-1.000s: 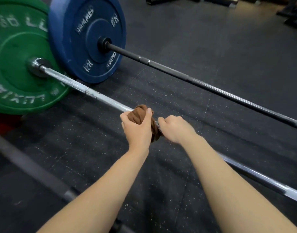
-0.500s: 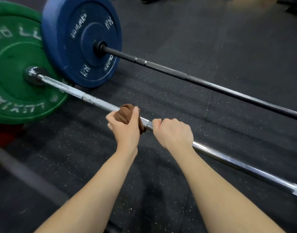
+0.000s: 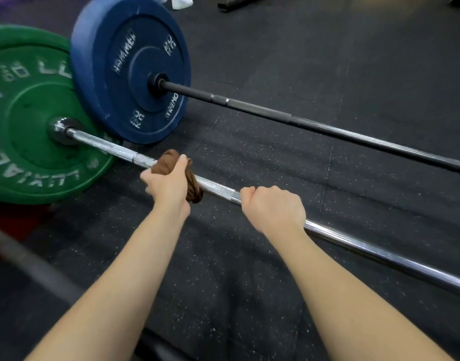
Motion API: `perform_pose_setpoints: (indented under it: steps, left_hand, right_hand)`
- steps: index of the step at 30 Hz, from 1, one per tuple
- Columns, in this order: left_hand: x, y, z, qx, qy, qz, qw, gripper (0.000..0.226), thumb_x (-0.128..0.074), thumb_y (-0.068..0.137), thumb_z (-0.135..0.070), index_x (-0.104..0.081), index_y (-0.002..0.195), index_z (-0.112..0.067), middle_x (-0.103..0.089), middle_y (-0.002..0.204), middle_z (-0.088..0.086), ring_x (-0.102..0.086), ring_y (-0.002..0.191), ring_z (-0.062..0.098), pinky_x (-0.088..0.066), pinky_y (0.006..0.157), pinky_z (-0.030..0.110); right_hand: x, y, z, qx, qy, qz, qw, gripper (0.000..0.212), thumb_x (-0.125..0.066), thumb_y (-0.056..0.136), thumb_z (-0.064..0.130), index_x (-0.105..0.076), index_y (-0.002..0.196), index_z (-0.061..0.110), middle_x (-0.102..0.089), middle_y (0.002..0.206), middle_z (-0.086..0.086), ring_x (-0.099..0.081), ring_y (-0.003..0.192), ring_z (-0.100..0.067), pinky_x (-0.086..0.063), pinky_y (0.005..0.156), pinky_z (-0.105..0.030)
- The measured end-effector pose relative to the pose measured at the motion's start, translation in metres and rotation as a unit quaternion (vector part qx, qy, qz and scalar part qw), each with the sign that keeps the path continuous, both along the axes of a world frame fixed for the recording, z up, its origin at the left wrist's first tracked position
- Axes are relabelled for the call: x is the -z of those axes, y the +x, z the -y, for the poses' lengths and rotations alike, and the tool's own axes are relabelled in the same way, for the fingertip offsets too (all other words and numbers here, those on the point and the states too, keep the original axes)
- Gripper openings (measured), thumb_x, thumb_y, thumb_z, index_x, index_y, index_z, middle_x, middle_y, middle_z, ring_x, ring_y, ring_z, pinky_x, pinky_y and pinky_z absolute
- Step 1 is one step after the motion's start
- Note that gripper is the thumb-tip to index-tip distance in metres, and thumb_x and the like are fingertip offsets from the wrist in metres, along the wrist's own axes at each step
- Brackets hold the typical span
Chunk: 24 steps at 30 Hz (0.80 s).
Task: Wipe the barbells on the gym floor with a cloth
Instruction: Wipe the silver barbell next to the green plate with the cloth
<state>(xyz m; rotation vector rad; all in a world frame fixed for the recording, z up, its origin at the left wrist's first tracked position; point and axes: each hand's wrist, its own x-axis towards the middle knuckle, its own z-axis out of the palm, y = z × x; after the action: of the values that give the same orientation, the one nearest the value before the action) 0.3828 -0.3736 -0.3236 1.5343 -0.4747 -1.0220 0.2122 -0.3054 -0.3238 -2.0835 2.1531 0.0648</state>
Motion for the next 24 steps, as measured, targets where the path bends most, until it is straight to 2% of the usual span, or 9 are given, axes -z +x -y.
perform_pose_setpoints:
  steps: [2,4,7,11,14,17,19,22,24]
  left_hand:
    - [-0.006,-0.004,0.005,0.027,0.031,0.041,0.998,0.066,-0.083,0.086,-0.026,-0.039,0.134,-0.023,-0.035,0.128,0.0,-0.049,0.082,0.005,-0.046,0.078,0.023]
    - [-0.007,-0.008,0.003,0.038,0.031,0.074,0.996,0.064,-0.081,0.088,-0.029,-0.038,0.135,-0.024,-0.031,0.127,0.0,-0.046,0.08,0.004,-0.043,0.084,0.026]
    - [0.005,-0.004,-0.008,0.052,-0.01,0.093,0.994,0.061,-0.08,0.088,-0.038,-0.039,0.131,-0.027,-0.039,0.127,0.0,-0.053,0.088,0.003,-0.045,0.073,0.02]
    - [0.017,-0.008,-0.022,0.045,-0.055,0.068,0.995,0.055,-0.081,0.086,-0.041,-0.039,0.119,-0.029,-0.044,0.122,-0.001,-0.059,0.096,0.004,-0.051,0.081,0.022]
    - [0.017,-0.01,-0.026,0.065,-0.052,0.082,0.993,0.053,-0.078,0.089,-0.041,-0.037,0.119,-0.029,-0.04,0.122,-0.002,-0.056,0.092,0.003,-0.042,0.065,0.01]
    - [0.018,-0.007,-0.03,0.095,-0.056,0.112,0.988,0.053,-0.077,0.089,-0.043,-0.035,0.119,-0.029,-0.04,0.122,-0.001,-0.054,0.092,0.003,-0.039,0.065,0.01]
    - [0.02,-0.009,-0.035,0.117,-0.054,0.119,0.985,0.053,-0.077,0.088,-0.045,-0.037,0.118,-0.028,-0.042,0.12,-0.002,-0.055,0.093,0.004,-0.039,0.068,0.014]
    - [0.022,-0.018,-0.042,0.137,-0.05,0.114,0.983,0.052,-0.079,0.087,-0.045,-0.038,0.116,-0.029,-0.045,0.117,-0.004,-0.057,0.094,0.004,-0.043,0.072,0.019]
    - [0.023,-0.021,-0.044,0.134,-0.05,0.102,0.984,0.052,-0.08,0.086,-0.044,-0.039,0.116,-0.03,-0.047,0.119,-0.003,-0.058,0.096,0.005,-0.045,0.074,0.021]
  right_hand:
    - [0.001,0.0,-0.001,0.002,-0.01,0.009,1.0,0.039,-0.035,0.088,-0.003,-0.046,0.118,0.019,-0.052,0.075,-0.004,-0.049,0.061,-0.026,-0.042,0.058,-0.034]
    - [0.002,0.002,-0.001,0.007,-0.019,0.009,1.0,0.038,-0.035,0.091,-0.002,-0.047,0.119,0.02,-0.059,0.082,-0.005,-0.054,0.065,-0.029,-0.046,0.062,-0.034]
    - [0.004,0.002,-0.001,0.014,-0.02,-0.007,1.0,0.033,-0.03,0.095,0.004,-0.052,0.114,0.022,-0.061,0.08,-0.003,-0.054,0.065,-0.028,-0.044,0.062,-0.032]
    - [0.005,0.001,-0.002,0.018,-0.021,-0.026,0.999,0.033,-0.028,0.095,0.006,-0.052,0.111,0.023,-0.058,0.075,-0.002,-0.051,0.062,-0.027,-0.038,0.056,-0.03]
    - [0.001,0.001,-0.002,0.041,0.009,-0.002,0.999,0.021,-0.029,0.093,0.007,-0.046,0.094,0.019,-0.054,0.075,-0.003,-0.047,0.063,-0.027,-0.031,0.054,-0.031]
    - [-0.015,0.004,0.005,0.099,0.088,0.059,0.989,0.023,-0.028,0.097,0.015,-0.043,0.079,0.02,-0.055,0.083,-0.006,-0.053,0.081,-0.031,-0.04,0.072,-0.037]
    - [-0.02,0.012,0.018,0.128,0.105,0.071,0.984,0.029,-0.026,0.1,0.026,-0.05,0.086,0.017,-0.054,0.085,-0.006,-0.054,0.089,-0.033,-0.039,0.078,-0.039]
    - [-0.016,0.036,0.036,0.121,0.04,0.092,0.988,0.035,-0.025,0.1,0.039,-0.051,0.097,0.015,-0.055,0.094,-0.009,-0.051,0.089,-0.034,-0.038,0.079,-0.04]
    - [-0.009,0.046,0.039,0.103,-0.017,0.08,0.991,0.036,-0.025,0.1,0.041,-0.051,0.095,0.016,-0.061,0.094,-0.01,-0.053,0.088,-0.034,-0.041,0.08,-0.042]
